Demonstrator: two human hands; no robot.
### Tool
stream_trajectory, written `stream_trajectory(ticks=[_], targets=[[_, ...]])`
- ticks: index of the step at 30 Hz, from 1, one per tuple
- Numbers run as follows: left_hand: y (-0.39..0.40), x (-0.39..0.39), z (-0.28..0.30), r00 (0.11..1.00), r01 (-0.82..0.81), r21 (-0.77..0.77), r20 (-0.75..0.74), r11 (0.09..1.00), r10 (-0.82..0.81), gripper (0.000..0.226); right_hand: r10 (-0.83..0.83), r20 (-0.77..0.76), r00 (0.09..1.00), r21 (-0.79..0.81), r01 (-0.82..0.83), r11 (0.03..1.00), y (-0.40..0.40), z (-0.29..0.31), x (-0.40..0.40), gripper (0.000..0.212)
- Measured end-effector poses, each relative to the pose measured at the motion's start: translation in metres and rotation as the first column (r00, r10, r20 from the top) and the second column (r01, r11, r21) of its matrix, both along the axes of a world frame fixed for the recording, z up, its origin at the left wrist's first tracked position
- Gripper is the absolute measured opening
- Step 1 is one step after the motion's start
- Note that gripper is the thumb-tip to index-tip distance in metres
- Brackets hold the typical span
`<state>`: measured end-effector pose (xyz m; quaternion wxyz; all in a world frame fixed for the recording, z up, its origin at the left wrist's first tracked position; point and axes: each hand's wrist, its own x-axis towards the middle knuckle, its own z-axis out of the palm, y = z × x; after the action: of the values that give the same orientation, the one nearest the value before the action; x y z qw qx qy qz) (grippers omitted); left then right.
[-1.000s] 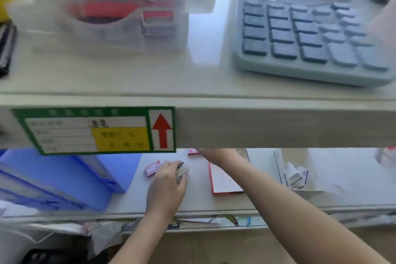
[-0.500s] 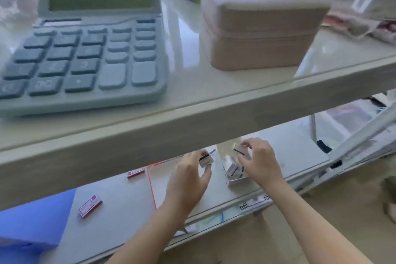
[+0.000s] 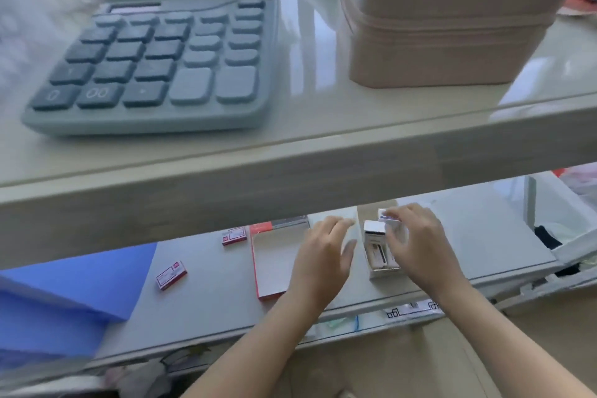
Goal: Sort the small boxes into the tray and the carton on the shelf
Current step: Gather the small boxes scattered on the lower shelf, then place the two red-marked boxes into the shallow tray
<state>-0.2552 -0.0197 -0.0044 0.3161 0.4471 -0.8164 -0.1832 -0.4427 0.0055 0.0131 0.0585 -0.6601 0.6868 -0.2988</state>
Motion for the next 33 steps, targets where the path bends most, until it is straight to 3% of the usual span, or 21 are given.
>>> stream_trajectory(ticks=[3, 5, 8, 10, 16, 20, 23, 28, 31, 33], targets=[[0.005, 0.067, -0.009, 0.971, -0.232, -0.003, -0.059, 0.973, 0.232, 0.033, 0.124, -0.003, 0.992, -0.032, -0.124, 0.992, -0.016, 0.008, 0.039, 0.024], [0.003, 0.119, -0.02, 0.9, -0.435, 0.006, -0.018, 0.901, 0.435, 0.038, 0.234, -0.036, 0.972, -0.005, -0.234, 0.972, -0.028, 0.008, 0.073, 0.023], [0.003, 0.192, -0.037, 0.724, -0.687, 0.103, 0.184, 0.719, 0.665, 0.047, 0.412, -0.074, 0.908, 0.111, -0.403, 0.908, -0.049, -0.001, 0.131, 0.036], [0.006, 0.224, -0.044, 0.662, -0.744, 0.172, 0.321, 0.645, 0.678, 0.049, 0.497, -0.114, 0.86, 0.15, -0.48, 0.865, -0.063, -0.007, 0.169, 0.039], [0.029, 0.245, -0.048, 0.718, -0.681, 0.171, 0.347, 0.712, 0.604, 0.031, 0.561, -0.208, 0.802, 0.377, -0.463, 0.802, -0.096, -0.03, 0.245, 0.019], [0.037, 0.242, -0.043, 0.746, -0.664, 0.215, 0.251, 0.716, 0.617, 0.027, 0.507, -0.237, 0.829, 0.354, -0.412, 0.84, -0.106, -0.048, 0.254, 0.01], [0.039, 0.225, -0.032, 0.802, -0.595, 0.262, 0.132, 0.76, 0.582, 0.025, 0.512, -0.187, 0.839, 0.204, -0.476, 0.855, -0.099, -0.041, 0.241, 0.003], [0.03, 0.177, -0.005, 0.849, -0.492, 0.263, -0.065, 0.83, 0.524, 0.026, 0.362, -0.14, 0.922, 0.08, -0.354, 0.932, -0.06, -0.02, 0.185, 0.014], [0.018, 0.151, 0.001, 0.883, -0.424, 0.26, -0.096, 0.868, 0.46, 0.025, 0.303, -0.148, 0.942, 0.104, -0.29, 0.952, -0.04, -0.027, 0.152, 0.02], [0.009, 0.134, -0.002, 0.92, -0.376, 0.201, -0.036, 0.905, 0.39, 0.021, 0.303, -0.181, 0.936, 0.175, -0.272, 0.946, -0.032, -0.037, 0.138, 0.027]])
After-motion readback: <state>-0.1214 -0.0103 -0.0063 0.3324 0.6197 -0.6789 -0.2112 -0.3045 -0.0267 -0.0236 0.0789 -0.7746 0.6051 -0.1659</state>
